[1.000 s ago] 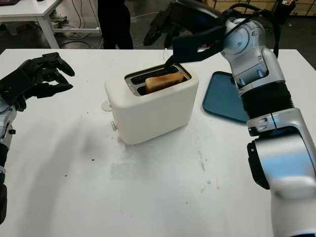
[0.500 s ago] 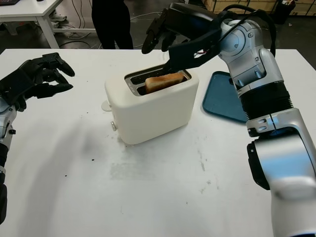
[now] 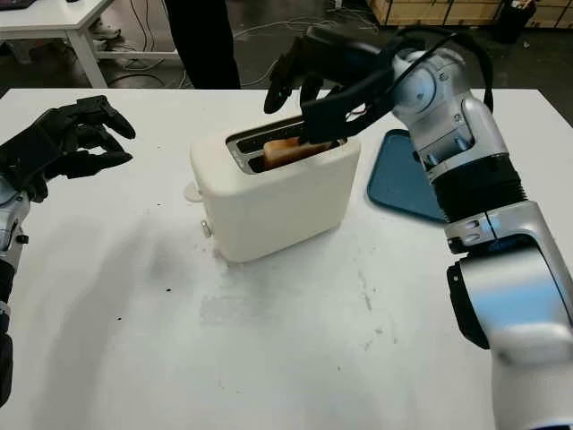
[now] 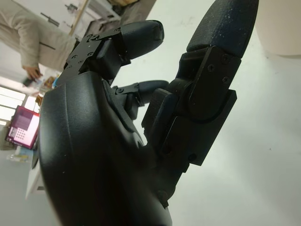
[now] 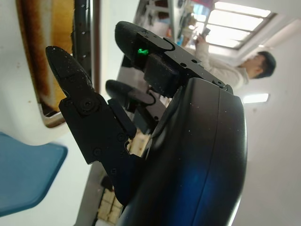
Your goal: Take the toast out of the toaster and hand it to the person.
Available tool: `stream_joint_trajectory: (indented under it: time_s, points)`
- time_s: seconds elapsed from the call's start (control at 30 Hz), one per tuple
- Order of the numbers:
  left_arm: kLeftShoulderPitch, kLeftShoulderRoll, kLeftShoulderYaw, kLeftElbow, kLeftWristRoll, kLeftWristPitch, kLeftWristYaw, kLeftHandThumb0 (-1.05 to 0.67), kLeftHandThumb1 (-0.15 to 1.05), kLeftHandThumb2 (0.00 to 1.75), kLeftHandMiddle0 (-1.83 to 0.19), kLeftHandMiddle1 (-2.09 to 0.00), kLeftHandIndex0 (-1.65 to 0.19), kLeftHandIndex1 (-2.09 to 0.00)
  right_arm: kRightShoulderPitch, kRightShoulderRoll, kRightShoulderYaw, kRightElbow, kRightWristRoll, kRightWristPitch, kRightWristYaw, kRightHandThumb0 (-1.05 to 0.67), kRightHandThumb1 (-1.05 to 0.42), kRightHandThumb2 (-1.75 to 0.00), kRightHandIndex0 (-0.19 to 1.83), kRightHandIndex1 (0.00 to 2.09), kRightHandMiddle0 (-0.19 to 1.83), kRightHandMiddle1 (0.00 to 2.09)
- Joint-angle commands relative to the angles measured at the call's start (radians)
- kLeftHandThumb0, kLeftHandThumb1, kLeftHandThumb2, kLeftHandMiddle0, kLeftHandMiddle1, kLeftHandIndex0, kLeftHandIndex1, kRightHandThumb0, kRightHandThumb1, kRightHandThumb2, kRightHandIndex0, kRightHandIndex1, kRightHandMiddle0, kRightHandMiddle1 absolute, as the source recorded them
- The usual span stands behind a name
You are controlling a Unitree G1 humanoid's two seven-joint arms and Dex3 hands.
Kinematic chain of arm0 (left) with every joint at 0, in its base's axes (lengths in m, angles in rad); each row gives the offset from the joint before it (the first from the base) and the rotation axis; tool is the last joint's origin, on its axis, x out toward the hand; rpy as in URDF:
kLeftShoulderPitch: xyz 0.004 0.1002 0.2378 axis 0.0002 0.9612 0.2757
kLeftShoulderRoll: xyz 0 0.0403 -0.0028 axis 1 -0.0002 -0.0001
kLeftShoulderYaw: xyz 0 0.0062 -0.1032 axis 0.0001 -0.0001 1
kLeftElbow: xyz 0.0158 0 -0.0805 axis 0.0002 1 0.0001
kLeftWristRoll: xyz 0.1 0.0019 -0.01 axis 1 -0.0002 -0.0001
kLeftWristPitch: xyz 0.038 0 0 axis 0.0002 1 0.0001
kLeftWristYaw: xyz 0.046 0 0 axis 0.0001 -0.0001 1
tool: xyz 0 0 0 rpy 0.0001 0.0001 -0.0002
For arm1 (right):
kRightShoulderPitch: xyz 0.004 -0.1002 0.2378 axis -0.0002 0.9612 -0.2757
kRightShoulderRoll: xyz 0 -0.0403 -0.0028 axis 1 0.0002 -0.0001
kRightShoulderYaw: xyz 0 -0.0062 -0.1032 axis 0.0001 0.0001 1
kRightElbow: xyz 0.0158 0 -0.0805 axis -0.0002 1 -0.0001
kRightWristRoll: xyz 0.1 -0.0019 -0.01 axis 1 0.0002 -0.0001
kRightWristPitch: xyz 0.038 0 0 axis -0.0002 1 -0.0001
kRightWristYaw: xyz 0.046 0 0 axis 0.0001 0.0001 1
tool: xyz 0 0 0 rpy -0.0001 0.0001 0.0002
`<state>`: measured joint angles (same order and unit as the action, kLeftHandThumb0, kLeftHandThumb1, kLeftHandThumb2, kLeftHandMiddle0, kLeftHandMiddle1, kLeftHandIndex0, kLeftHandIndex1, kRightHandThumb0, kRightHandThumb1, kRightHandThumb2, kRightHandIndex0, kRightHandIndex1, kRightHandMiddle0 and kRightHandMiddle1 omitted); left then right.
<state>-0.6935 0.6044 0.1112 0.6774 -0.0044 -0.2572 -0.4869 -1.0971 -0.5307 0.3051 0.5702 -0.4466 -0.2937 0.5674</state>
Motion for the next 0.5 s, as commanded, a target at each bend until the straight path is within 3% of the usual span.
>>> stream_joint_trajectory:
  time_s: [0.0, 0.2, 0.47]
  points:
    - [-0.018, 0.005, -0.002, -0.005, 0.007, -0.022, 0.011, -1.05, 0.85, 0.01, -0.34, -1.59, -0.37, -1.47, 0.014, 0.004, -0.006, -0.003, 0.007, 0.012, -0.004, -0.46, -0.61, 0.0, 0.82, 0.93, 1.02, 0.05]
    - [-0.014, 0.004, 0.003, -0.01, -0.002, -0.01, 0.009, -1.05, 0.84, 0.0, -0.33, -1.59, -0.37, -1.48, 0.021, 0.009, -0.013, 0.008, 0.031, 0.007, 0.013, -0.41, -0.61, 0.0, 0.8, 0.97, 1.01, 0.03]
    - [-0.011, 0.003, 0.004, -0.018, -0.003, -0.003, 0.01, -1.05, 0.83, 0.0, -0.34, -1.59, -0.37, -1.48, 0.027, 0.01, -0.005, 0.006, 0.021, 0.017, 0.014, -0.42, -0.62, 0.0, 0.76, 0.8, 1.02, 0.02]
